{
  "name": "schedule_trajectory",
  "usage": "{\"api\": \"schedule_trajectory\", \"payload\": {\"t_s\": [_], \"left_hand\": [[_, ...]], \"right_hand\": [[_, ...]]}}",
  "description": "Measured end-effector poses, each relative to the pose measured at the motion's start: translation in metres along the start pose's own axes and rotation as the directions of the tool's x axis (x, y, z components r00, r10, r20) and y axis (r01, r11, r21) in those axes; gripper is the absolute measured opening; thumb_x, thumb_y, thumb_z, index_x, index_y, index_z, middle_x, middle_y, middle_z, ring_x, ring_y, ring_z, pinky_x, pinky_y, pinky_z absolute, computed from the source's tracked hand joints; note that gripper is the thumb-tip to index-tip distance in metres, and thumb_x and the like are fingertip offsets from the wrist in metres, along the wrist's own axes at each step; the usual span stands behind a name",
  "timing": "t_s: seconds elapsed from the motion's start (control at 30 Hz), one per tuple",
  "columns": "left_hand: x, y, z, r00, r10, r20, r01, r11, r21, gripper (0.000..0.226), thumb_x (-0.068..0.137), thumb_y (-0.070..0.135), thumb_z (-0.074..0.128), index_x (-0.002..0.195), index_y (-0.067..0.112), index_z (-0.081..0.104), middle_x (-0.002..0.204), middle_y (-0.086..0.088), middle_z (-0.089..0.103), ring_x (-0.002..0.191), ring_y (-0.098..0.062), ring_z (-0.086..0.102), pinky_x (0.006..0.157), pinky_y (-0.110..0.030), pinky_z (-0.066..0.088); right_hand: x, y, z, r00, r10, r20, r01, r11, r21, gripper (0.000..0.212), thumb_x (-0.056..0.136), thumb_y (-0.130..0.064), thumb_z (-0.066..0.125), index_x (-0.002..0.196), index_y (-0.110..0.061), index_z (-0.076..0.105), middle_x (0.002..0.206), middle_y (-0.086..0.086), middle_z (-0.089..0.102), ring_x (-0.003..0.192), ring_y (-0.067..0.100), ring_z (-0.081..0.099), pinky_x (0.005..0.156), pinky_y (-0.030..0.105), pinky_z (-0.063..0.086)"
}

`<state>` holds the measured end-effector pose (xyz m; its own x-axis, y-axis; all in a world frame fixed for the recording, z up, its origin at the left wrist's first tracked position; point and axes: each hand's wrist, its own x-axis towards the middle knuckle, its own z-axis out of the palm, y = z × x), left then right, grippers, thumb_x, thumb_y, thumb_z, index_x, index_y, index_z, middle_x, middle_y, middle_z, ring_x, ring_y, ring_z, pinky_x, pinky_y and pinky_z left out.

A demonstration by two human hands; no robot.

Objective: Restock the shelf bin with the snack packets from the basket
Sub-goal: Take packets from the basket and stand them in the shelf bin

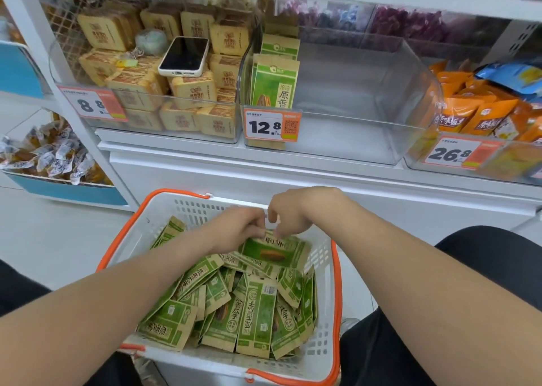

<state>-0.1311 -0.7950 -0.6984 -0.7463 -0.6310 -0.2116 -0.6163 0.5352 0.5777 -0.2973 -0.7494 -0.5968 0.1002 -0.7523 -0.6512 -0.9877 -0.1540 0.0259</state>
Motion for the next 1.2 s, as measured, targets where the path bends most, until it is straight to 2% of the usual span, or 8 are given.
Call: {"api": "schedule_trajectory", "payload": {"t_s": [0.17,0.3,0.5,0.7,0.83,0.93,1.1,1.2], "left_hand": [[0.007,0.019,-0.046,0.973,-0.053,-0.223,-0.038,0.922,-0.386,0.008,0.100,0.018,0.073,0.092,0.017,0.076,0.079,0.010,0.074,0.071,0.002,0.064,0.068,-0.018,0.046],[0.007,0.036,-0.073,0.819,-0.235,-0.523,-0.137,0.805,-0.577,0.016,0.096,0.028,0.078,0.101,0.015,0.071,0.087,0.007,0.072,0.074,0.000,0.065,0.066,-0.016,0.050],[0.008,0.064,-0.109,0.658,-0.385,-0.647,-0.270,0.681,-0.681,0.023,0.112,0.026,0.044,0.115,0.013,0.063,0.102,-0.011,0.071,0.062,-0.019,0.068,0.050,-0.031,0.049],[0.013,0.072,-0.118,0.574,-0.031,-0.819,-0.181,0.970,-0.164,0.027,0.101,0.008,0.051,0.117,0.020,0.068,0.118,0.004,0.060,0.097,-0.010,0.062,0.089,-0.032,0.051],[0.019,0.072,-0.121,0.653,0.158,-0.741,-0.064,0.986,0.154,0.041,0.094,0.006,0.057,0.133,0.013,0.064,0.134,-0.003,0.049,0.120,-0.024,0.051,0.106,-0.040,0.044],[0.021,0.070,-0.119,0.661,0.164,-0.733,0.073,0.957,0.280,0.045,0.090,0.012,0.061,0.135,0.015,0.063,0.137,-0.003,0.046,0.115,-0.029,0.046,0.097,-0.045,0.044],[0.023,0.069,-0.117,0.637,0.218,-0.739,0.086,0.933,0.349,0.042,0.087,0.016,0.061,0.129,0.016,0.064,0.128,-0.004,0.050,0.106,-0.027,0.046,0.086,-0.045,0.046],[0.025,0.067,-0.118,0.632,0.231,-0.740,0.087,0.928,0.363,0.041,0.087,0.015,0.061,0.128,0.016,0.063,0.121,-0.004,0.052,0.105,-0.027,0.047,0.085,-0.043,0.045]], "right_hand": [[-0.007,0.018,-0.025,0.969,0.011,-0.246,0.030,0.986,0.164,0.034,0.104,-0.044,0.053,0.119,-0.018,0.068,0.122,0.007,0.068,0.109,0.029,0.063,0.092,0.042,0.054],[-0.027,0.027,-0.054,0.907,0.028,-0.420,0.115,0.943,0.312,0.032,0.108,-0.038,0.046,0.110,-0.016,0.069,0.110,0.006,0.066,0.102,0.026,0.056,0.079,0.031,0.038],[-0.054,0.040,-0.084,0.577,0.367,-0.730,0.164,0.823,0.544,0.051,0.101,-0.058,0.052,0.082,-0.016,0.073,0.075,0.003,0.068,0.082,0.029,0.061,0.068,0.036,0.049],[-0.060,0.053,-0.099,0.116,0.488,-0.865,0.520,0.712,0.472,0.022,0.102,-0.041,0.062,0.108,-0.020,0.069,0.082,-0.018,0.064,0.081,0.001,0.061,0.072,0.023,0.039],[-0.056,0.051,-0.107,-0.018,0.444,-0.896,0.611,0.714,0.341,0.015,0.101,-0.024,0.063,0.114,-0.015,0.061,0.091,-0.011,0.071,0.084,0.004,0.065,0.075,0.024,0.047],[-0.042,0.054,-0.106,0.038,0.446,-0.894,0.590,0.712,0.380,0.015,0.101,-0.021,0.062,0.115,-0.017,0.059,0.087,-0.008,0.072,0.081,0.011,0.066,0.072,0.028,0.045],[-0.005,0.060,-0.094,0.438,0.433,-0.788,0.264,0.775,0.574,0.014,0.102,-0.029,0.061,0.109,-0.017,0.065,0.097,0.008,0.074,0.104,0.034,0.059,0.074,0.036,0.038],[0.003,0.059,-0.098,0.495,0.503,-0.708,0.094,0.779,0.619,0.021,0.098,-0.030,0.062,0.083,-0.015,0.062,0.090,0.014,0.069,0.098,0.040,0.058,0.068,0.037,0.042]]}}
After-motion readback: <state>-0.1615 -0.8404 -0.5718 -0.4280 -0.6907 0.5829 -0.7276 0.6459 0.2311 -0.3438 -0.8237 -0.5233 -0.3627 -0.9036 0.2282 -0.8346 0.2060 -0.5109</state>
